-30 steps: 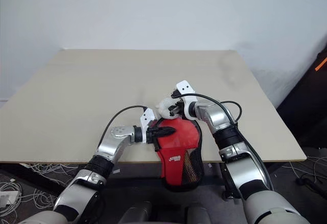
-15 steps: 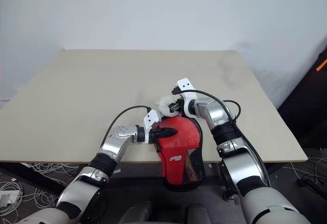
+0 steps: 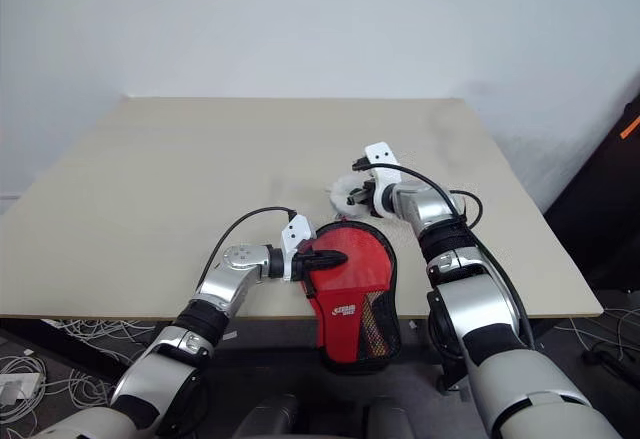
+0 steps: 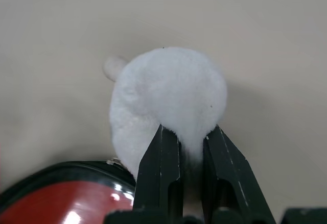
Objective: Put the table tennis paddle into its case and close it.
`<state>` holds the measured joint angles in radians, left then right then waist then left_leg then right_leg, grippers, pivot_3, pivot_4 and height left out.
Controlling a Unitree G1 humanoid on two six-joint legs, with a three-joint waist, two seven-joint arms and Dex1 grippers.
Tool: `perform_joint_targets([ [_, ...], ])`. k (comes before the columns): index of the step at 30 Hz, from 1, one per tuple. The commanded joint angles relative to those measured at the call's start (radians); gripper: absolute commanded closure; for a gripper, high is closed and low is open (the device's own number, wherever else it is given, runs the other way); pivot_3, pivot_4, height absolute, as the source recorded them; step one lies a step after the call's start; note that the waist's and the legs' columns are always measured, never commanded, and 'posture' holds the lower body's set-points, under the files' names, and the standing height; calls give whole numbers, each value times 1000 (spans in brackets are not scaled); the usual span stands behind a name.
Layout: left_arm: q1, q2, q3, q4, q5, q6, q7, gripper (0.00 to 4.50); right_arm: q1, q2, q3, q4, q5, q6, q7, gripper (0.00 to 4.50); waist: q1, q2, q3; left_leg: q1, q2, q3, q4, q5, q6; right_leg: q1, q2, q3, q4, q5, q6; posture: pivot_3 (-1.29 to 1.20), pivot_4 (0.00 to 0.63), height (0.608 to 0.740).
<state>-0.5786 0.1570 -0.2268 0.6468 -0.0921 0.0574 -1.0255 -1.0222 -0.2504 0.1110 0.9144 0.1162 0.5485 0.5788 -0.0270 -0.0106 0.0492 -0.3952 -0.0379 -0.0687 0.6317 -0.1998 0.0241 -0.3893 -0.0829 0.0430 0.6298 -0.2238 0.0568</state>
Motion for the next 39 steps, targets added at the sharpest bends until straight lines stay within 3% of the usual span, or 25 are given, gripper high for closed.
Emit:
perform_joint_targets([
  [1, -13, 1, -8, 10, 8, 4, -10, 4500, -54, -62, -30, -4, -32, -60, -18, 4464, 0, 0, 0, 0, 0, 0, 0, 0, 0, 0, 0, 0, 0, 0, 0, 0, 0, 739],
  [12, -27, -5, -6, 34, 8, -1, -16, 4500, 1, -208, -27, -27, -62, -82, 60, 4464, 0, 3, 0, 0, -1, 0, 0, 0, 0, 0, 0, 0, 0, 0, 0, 0, 0, 739],
  [20, -38, -12, -6, 57, 10, -8, -24, 4500, 115, -317, -16, -223, -49, -17, 175, 4464, 0, 4, 0, -1, -1, 0, 1, 0, 0, 0, -1, 0, 0, -2, 4, 0, 0, 739],
  [30, -79, -33, -16, 104, 21, -36, -41, 4500, 202, -311, -18, -394, -41, 74, 180, 4464, 5, 5, 0, -1, -1, 0, 1, 0, 1, 1, -1, 0, -1, -3, 5, 0, 0, 739],
  [39, -181, -5, 0, 6, -11, 43, -116, 4500, 226, -306, -18, -452, -37, 114, 180, 4464, 3, 5, 0, -1, 0, 0, 1, 0, 1, 0, -1, 0, 0, -3, 5, 0, 0, 739],
])
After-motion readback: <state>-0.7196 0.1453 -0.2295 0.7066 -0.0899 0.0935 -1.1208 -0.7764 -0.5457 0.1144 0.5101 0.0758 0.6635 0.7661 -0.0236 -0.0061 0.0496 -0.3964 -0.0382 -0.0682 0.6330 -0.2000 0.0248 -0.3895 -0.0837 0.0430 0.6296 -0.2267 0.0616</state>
